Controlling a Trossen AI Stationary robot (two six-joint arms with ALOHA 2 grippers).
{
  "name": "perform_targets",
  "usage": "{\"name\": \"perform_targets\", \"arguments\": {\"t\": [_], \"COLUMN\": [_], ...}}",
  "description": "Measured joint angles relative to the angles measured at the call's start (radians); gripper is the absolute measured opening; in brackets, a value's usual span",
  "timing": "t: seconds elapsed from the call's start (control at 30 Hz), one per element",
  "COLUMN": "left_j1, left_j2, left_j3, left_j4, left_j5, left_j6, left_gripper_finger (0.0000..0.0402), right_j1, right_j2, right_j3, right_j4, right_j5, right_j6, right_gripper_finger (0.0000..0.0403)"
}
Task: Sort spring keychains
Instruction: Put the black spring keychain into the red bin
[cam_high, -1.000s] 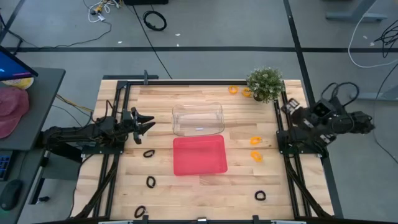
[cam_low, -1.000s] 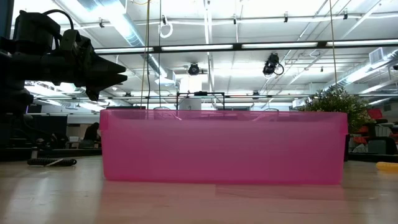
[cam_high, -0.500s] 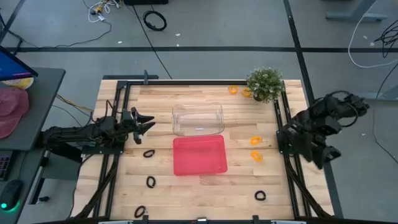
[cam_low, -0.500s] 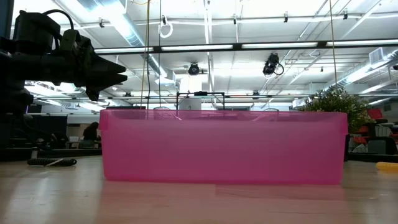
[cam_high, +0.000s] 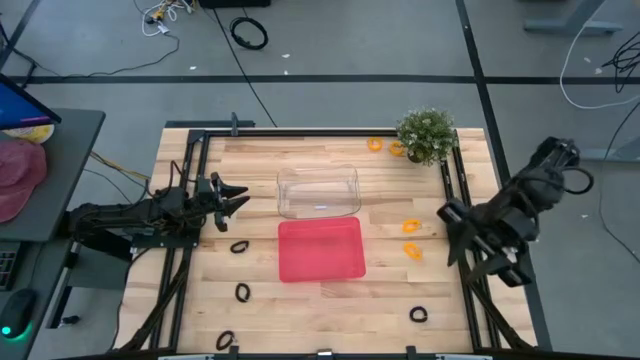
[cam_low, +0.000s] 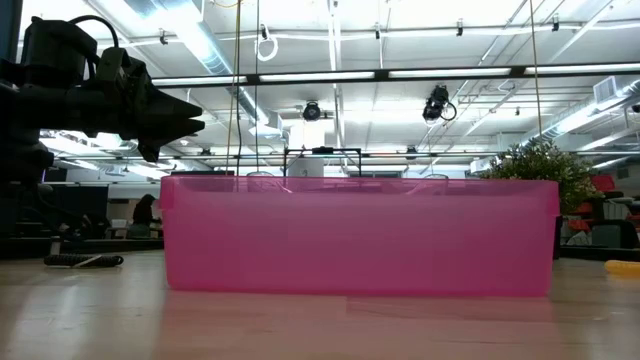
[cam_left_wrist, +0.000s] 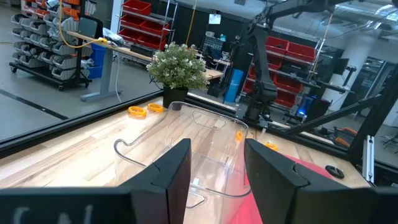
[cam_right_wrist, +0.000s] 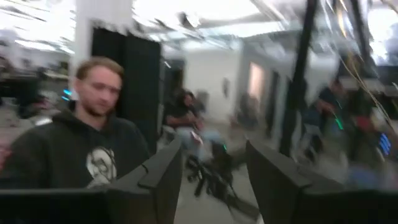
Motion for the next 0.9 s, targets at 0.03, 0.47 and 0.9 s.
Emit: {"name": "perform_targets", "arguments": {"t": [0.03,0.47,0.9], "left_j1": [0.0,0.0,0.0], "left_j2": [0.0,0.0,0.0], "left_j3": [0.0,0.0,0.0], "left_j4": [0.0,0.0,0.0], "left_j5": [0.0,0.0,0.0], "left_j6": [0.0,0.0,0.0], "left_gripper_finger": [0.0154,0.0154,0.0154], "right_j1": [0.024,0.288,0.404], "right_j2": [0.008,0.246,0.573], "right_j3": [0.021,0.29,0.74], "right_j4": [-0.04,-0.337,-0.984], "right_j5": [0.053,0.559,0.726], "right_j6": [0.014,-0.027,0.449], "right_gripper_finger": [0.018,0.018,0.018]}}
